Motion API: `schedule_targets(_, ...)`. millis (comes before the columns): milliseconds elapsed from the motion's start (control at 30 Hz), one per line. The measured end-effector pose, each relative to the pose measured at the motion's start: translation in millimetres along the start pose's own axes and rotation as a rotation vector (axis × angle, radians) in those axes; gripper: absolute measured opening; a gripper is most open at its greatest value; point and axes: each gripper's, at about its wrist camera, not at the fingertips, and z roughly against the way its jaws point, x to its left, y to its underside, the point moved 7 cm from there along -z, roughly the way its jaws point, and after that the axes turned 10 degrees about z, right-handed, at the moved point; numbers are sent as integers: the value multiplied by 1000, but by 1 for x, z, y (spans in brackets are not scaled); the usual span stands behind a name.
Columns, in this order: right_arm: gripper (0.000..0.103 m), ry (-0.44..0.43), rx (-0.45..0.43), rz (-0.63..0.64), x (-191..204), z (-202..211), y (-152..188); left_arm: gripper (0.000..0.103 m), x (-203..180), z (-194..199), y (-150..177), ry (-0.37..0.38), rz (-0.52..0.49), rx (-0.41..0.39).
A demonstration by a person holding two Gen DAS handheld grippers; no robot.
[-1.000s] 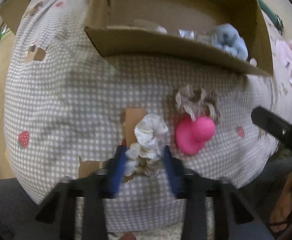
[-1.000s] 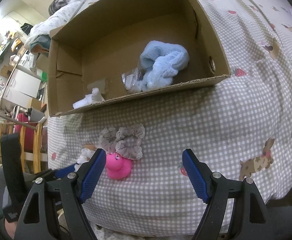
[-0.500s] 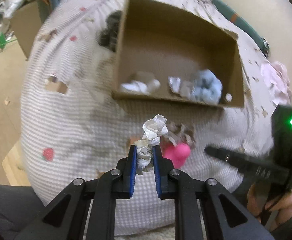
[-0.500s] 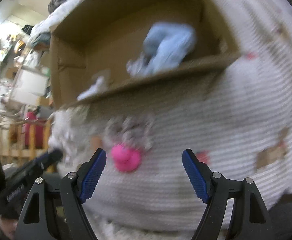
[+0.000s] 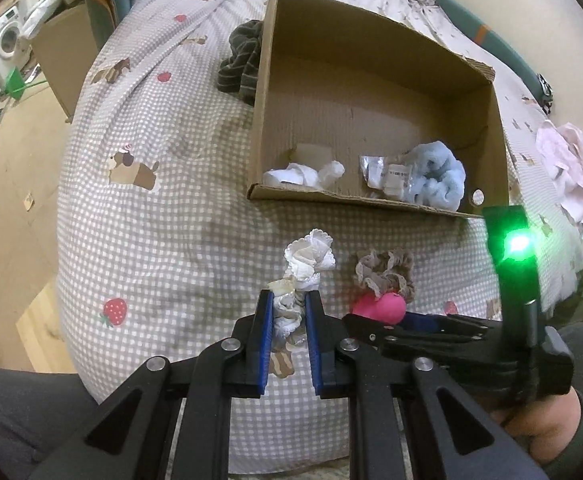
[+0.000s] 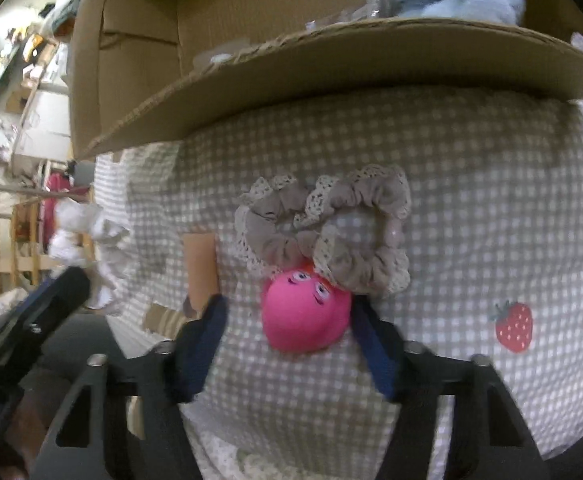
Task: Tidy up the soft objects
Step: 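Grasp the pink rubber duck with the right tool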
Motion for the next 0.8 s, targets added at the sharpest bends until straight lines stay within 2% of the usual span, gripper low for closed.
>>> schedule_targets(33,48,20,5,13,1,-1,0,14,0,0,0,-2,0,-4)
schedule_targets(367,47,-23,-12,95,10,21,30,14,2,-3,-6,-32,17,-29)
schedule_targets(533,47,-51,-31,109,0,41,46,14,2,-4,-7,-53,-2,-54)
schedule_targets(800,47,-120,-106,154,-3,75,62,14,5,-1,-7,-80,-9,-82)
